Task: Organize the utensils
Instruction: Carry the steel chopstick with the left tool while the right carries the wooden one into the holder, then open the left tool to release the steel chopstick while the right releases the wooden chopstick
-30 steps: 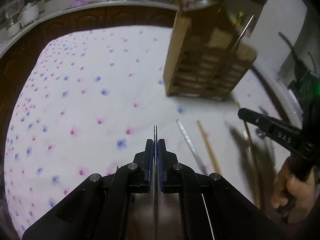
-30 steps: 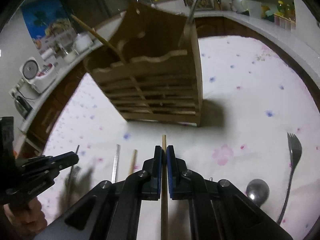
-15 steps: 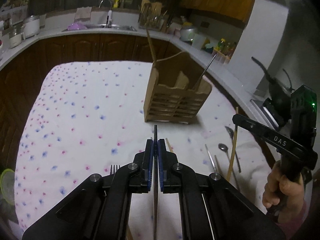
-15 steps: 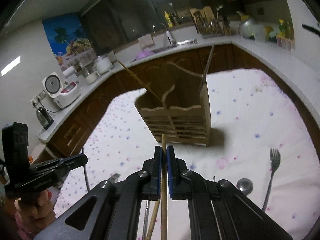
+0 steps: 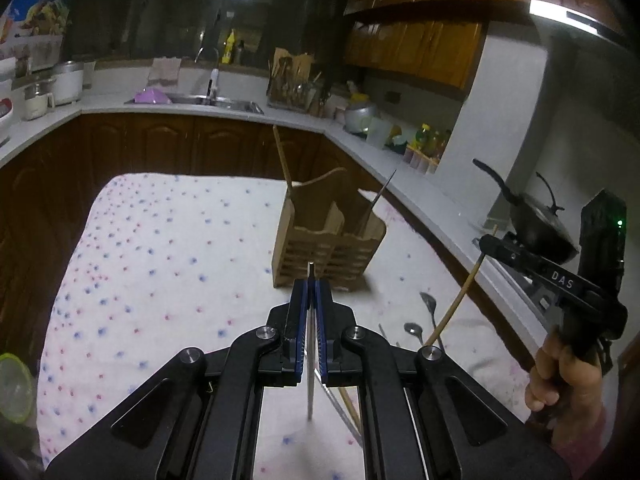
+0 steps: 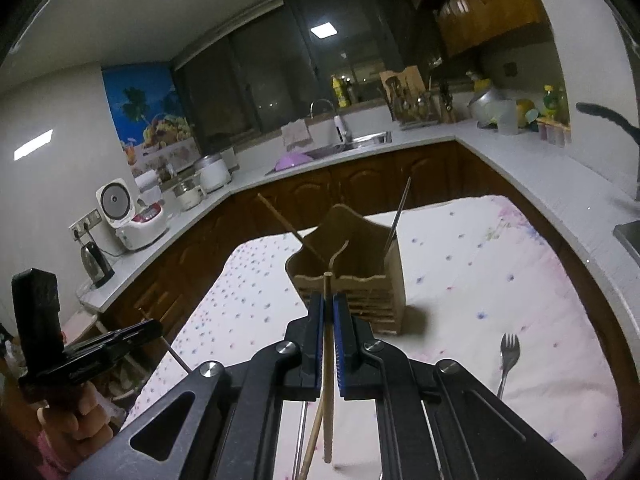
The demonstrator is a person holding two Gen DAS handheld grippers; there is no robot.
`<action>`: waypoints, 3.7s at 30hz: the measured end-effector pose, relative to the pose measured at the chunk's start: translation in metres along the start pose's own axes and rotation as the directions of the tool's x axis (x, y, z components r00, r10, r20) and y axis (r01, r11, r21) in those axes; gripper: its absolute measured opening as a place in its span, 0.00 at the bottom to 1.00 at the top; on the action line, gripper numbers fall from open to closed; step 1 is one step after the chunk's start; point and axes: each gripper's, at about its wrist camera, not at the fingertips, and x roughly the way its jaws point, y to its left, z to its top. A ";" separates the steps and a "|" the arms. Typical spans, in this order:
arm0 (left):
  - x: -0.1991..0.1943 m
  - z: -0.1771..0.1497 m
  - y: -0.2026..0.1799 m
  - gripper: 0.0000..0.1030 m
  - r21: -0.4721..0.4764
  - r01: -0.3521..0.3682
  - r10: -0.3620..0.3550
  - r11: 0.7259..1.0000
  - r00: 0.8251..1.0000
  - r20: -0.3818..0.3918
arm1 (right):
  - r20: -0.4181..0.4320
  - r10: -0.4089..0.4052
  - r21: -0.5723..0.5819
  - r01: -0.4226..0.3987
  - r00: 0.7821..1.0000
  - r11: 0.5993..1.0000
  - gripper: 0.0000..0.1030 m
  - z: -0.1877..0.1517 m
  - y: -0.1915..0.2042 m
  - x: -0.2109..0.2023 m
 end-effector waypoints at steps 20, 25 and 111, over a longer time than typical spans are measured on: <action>0.000 0.036 -0.002 0.04 -0.021 -0.005 0.008 1.000 0.993 0.117 | 0.109 -0.003 0.031 0.000 0.994 1.000 0.05 0.030 -0.015 0.003; 0.004 0.056 -0.003 0.04 -0.017 -0.007 0.010 1.000 0.987 0.163 | 0.151 -0.010 0.038 0.005 0.988 0.999 0.05 0.046 -0.019 0.007; 0.105 0.043 0.043 0.87 -0.127 -0.140 0.144 0.982 0.989 0.024 | 0.153 -0.057 0.104 0.041 0.987 0.994 0.94 0.039 -0.061 0.067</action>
